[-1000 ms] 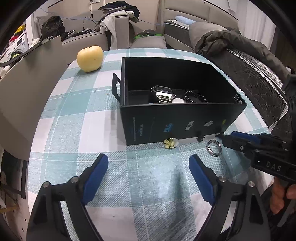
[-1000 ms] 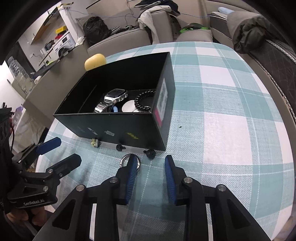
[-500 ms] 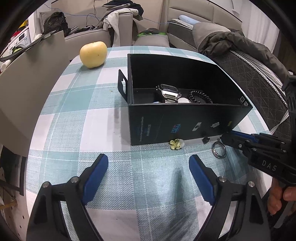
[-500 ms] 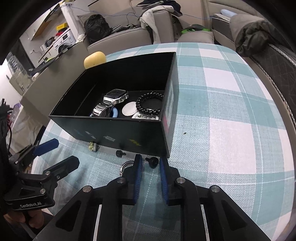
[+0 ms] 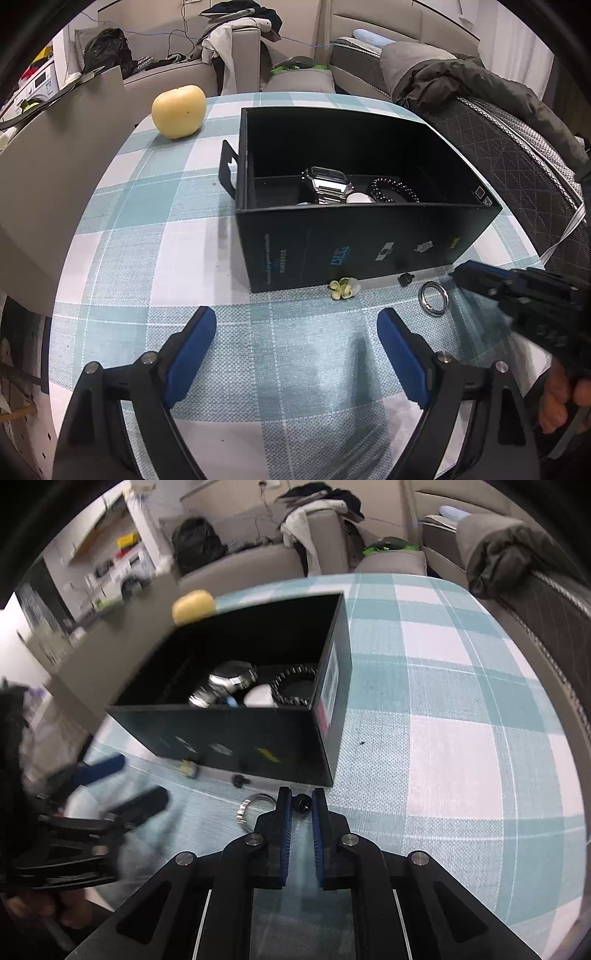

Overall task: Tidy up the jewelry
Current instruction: 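Grasp a small black stud with the right tool while the left tool grasps the gold flower earring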

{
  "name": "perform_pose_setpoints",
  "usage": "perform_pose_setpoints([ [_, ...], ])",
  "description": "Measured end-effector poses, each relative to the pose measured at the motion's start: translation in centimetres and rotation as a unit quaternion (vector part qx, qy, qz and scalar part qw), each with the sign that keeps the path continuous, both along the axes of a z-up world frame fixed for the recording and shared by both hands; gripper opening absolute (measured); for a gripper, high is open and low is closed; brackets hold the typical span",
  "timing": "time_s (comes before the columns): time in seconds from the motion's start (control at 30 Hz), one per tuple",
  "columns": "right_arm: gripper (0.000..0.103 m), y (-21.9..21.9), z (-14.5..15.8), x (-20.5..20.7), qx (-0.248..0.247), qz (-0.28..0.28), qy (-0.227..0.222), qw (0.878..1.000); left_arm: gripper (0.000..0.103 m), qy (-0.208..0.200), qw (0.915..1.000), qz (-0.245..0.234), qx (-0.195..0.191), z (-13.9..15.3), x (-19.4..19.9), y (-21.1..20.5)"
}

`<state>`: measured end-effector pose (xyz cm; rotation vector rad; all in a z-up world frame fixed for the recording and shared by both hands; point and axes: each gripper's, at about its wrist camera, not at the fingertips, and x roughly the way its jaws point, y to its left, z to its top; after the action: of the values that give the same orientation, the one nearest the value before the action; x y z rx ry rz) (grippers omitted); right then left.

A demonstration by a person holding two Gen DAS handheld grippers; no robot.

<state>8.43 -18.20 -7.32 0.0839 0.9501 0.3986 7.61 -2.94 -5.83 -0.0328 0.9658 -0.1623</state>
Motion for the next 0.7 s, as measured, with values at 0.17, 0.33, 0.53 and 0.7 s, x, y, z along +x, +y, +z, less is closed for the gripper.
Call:
perform_pose_setpoints([
  [0.17, 0.009, -1.3, 1.4, -0.7, 0.036, -0.003, -0.021, 0.999, 0.073, -0.004, 0.9999, -0.008, -0.005, -0.1, 0.0, -0.6],
  [0.33, 0.01, -1.5, 1.4, -0.4, 0.043, -0.003, -0.017, 0.999, 0.044, -0.004, 0.9998, -0.019, 0.01, -0.6, 0.4, -1.4],
  [0.53, 0.01, -1.9, 1.6, -0.7, 0.048, -0.002, -0.019, 0.999, 0.04, -0.007, 0.9995, -0.03, 0.011, -0.6, 0.7, -2.1],
  [0.7, 0.01, -2.3, 1.6, -0.7, 0.051, -0.006, -0.018, 0.999, 0.031, -0.011, 0.9994, -0.03, 0.011, -0.5, 0.7, -2.6],
])
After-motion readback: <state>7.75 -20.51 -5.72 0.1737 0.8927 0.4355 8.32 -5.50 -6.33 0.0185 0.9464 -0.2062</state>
